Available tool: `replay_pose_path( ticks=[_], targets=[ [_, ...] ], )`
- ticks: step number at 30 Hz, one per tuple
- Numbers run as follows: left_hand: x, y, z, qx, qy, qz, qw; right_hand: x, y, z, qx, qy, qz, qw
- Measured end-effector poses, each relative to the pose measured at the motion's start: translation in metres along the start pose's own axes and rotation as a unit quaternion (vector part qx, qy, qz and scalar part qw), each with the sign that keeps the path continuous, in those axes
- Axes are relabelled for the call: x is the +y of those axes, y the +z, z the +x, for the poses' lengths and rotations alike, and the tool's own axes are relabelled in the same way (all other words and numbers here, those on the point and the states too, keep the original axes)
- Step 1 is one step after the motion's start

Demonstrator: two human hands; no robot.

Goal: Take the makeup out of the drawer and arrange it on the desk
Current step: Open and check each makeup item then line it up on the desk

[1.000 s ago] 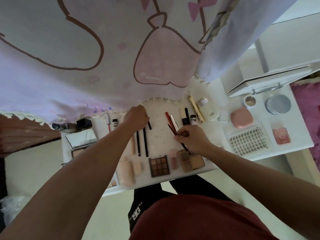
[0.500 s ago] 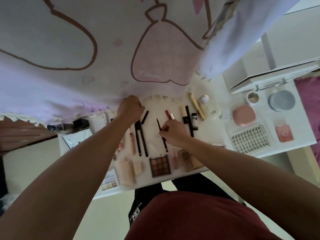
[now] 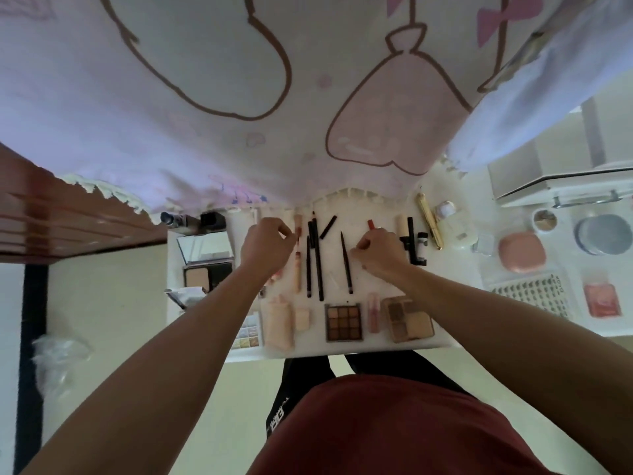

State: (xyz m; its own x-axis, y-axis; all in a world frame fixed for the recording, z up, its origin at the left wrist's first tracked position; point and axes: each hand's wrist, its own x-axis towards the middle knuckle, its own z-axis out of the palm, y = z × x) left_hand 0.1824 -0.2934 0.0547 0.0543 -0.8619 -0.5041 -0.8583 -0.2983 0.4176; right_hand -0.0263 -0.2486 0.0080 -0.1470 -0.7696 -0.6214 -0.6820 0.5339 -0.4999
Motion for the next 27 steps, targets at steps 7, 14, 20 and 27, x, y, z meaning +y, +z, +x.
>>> replay_pose_path(
  ticks=[7, 14, 20, 27],
  targets=[
    [-0.014, 0.026, -0.033, -0.028, 0.009, 0.011, 1.0, 0.012, -0.028, 0.004, 0.073, 0.012, -0.069, 0.995],
    [-0.01, 0.059, -0.041, -0.051, 0.016, 0.109, 0.993, 0.007, -0.041, 0.02, 0.099, 0.002, -0.094, 0.991],
    [-0.003, 0.069, -0.04, -0.04, 0.028, 0.151, 0.987, -0.008, -0.034, 0.036, 0.081, -0.014, -0.197, 0.977],
    [0.002, 0.072, -0.04, -0.046, 0.018, 0.144, 0.988, -0.009, -0.034, 0.038, 0.067, 0.011, -0.186, 0.98]
  ],
)
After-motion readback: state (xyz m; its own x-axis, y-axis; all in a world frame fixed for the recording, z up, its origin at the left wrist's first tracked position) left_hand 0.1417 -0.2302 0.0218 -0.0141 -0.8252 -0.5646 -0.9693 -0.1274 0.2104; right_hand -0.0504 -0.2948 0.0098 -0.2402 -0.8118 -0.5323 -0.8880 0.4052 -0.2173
